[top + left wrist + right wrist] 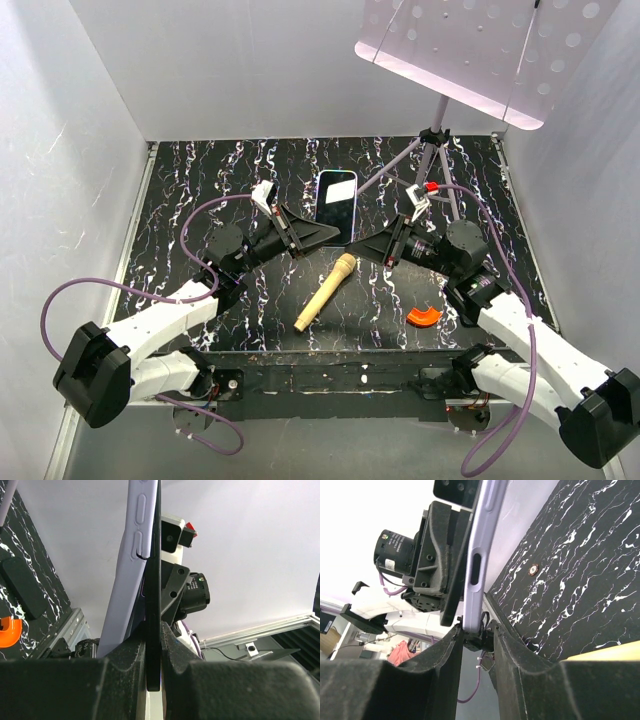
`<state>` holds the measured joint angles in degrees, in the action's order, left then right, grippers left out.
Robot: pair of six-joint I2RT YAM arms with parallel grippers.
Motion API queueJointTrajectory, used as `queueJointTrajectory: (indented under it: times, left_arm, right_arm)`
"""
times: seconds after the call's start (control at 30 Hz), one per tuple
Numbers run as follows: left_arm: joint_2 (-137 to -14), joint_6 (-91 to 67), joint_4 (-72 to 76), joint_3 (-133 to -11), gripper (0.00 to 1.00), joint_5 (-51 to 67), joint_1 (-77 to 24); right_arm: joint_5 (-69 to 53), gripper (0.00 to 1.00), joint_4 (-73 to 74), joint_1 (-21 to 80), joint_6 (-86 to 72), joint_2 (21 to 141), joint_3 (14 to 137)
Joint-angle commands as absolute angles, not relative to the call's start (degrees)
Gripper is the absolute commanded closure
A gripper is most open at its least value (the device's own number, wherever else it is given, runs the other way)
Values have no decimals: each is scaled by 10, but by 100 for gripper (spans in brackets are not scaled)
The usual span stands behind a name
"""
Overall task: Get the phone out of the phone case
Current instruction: Remove the phone case from the phone.
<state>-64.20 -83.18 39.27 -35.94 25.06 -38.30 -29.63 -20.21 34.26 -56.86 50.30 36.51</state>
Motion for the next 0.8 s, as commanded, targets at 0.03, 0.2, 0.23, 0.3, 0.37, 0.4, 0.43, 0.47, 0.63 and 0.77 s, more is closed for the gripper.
queueJointTrajectory:
  times: [0.03, 0.2, 0.23, 0.3, 0.37, 0.4, 0.43, 0.47, 0.63, 0.77]
  left_arm:
    - [-624, -845, 457, -372, 100, 264, -383]
    - [-631, -855, 477, -365, 100, 272, -387]
    - [-635, -859, 485, -365, 100, 275, -388]
    - [-645, -872, 504, -363, 100, 286, -388]
    - [-656, -886, 528, -362, 100, 294, -390]
    - [-662, -890, 537, -363, 100, 301, -393]
    - [-665, -895, 543, -362, 100, 304, -392]
    - [-665, -896, 541, -361, 100, 306, -394]
    - [-645, -851, 492, -348, 100, 308, -395]
    - [-613, -728, 329, -375, 100, 303, -390]
  right_arm:
    - [-268, 64, -230, 346, -573, 508, 377]
    - [-268, 75, -234, 346, -571, 535, 391]
    - [-267, 78, -234, 346, -567, 540, 392]
    - [-254, 87, -208, 346, -549, 549, 397]
    - [-169, 99, -81, 346, -497, 542, 425]
    - [-48, 99, 34, 360, -464, 536, 455]
    - [80, 99, 159, 374, -447, 539, 495]
    - [182, 99, 243, 379, -434, 546, 522]
    - [295, 99, 321, 377, -396, 526, 524]
    - [251, 99, 300, 373, -381, 487, 472]
